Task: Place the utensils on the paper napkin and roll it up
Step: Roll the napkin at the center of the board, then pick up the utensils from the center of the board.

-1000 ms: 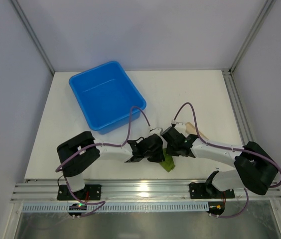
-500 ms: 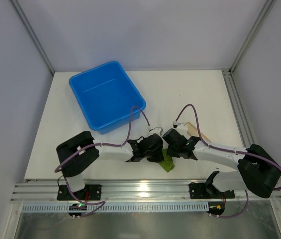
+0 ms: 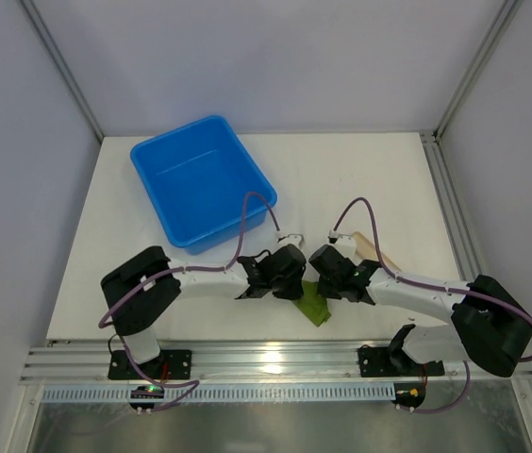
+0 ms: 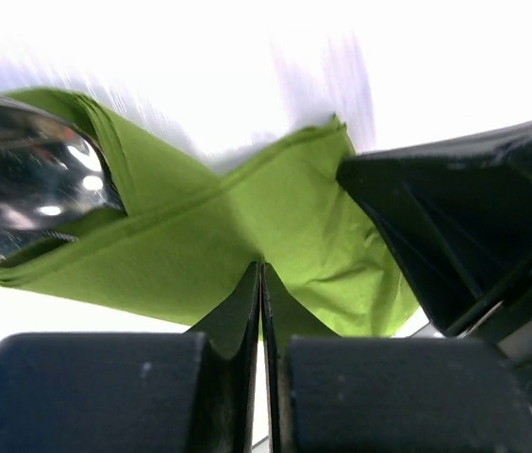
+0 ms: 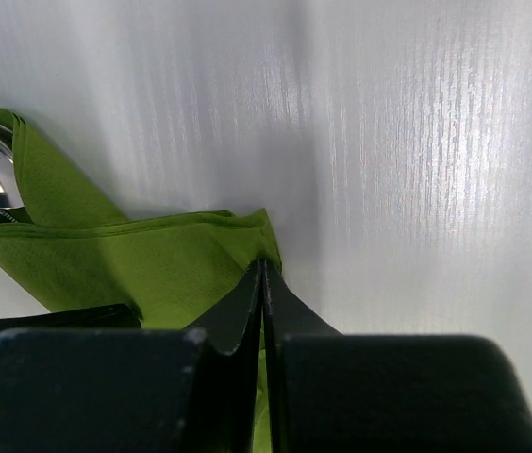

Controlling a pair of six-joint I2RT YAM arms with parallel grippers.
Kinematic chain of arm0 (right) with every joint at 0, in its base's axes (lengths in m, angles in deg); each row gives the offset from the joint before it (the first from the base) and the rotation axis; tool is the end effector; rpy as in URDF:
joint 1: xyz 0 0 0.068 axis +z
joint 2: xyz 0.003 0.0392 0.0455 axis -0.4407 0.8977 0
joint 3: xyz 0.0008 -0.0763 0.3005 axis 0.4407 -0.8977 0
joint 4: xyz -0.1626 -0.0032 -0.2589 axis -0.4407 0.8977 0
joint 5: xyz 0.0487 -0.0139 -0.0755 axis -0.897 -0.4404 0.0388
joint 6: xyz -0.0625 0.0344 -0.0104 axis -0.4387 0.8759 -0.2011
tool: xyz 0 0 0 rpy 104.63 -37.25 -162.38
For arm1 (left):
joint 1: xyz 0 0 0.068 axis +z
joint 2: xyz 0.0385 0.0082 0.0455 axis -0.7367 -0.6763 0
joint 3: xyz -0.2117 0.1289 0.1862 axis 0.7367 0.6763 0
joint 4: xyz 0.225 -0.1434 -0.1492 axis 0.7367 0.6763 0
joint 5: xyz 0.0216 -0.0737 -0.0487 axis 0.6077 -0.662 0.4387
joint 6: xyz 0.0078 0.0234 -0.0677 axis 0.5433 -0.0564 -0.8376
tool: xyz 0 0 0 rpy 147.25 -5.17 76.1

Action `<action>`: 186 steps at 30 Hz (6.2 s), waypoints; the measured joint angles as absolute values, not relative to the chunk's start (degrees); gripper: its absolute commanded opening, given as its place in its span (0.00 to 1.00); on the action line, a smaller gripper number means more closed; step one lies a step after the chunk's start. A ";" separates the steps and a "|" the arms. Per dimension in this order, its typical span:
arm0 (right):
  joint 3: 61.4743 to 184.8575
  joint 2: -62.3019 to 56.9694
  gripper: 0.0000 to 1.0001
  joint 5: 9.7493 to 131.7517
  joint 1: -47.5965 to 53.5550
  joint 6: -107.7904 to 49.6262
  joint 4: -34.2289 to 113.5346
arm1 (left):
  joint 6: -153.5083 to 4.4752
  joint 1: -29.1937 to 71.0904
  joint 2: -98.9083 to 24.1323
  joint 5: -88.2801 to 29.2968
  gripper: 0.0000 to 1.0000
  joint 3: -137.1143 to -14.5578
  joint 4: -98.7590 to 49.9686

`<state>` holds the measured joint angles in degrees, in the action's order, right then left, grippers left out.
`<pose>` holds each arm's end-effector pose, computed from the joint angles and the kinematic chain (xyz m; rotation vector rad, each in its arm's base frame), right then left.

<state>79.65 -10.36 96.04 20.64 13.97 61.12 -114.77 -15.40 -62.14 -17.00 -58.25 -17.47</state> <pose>0.1853 0.1706 0.1389 0.1654 2.5969 0.1921 0.1889 -0.3589 0.1419 0.2160 2.6029 -0.7396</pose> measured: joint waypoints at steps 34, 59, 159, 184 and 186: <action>78.05 -17.55 0.20 94.80 20.64 11.28 66.04 | -115.80 -14.70 -68.00 -21.15 0.00 -59.09 -27.31; 69.92 -25.73 0.04 82.07 21.31 9.12 61.95 | -116.74 -14.66 -66.69 -21.33 0.00 -55.17 -32.25; 69.29 -29.38 0.04 79.45 27.81 29.77 56.90 | -138.64 -13.30 -43.63 -17.15 0.76 -34.26 -29.97; 69.53 -30.25 0.04 79.41 27.81 30.28 56.79 | -163.31 -9.81 -59.28 -23.03 0.77 -22.02 -75.11; 69.53 -30.25 0.04 79.41 27.81 30.28 56.75 | -163.21 -9.81 -61.77 -22.99 0.76 -22.39 -79.20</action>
<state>69.53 -30.25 79.41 27.81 30.28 56.75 -163.21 -9.81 -61.77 -22.99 -22.39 -79.20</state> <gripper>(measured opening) 0.075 0.764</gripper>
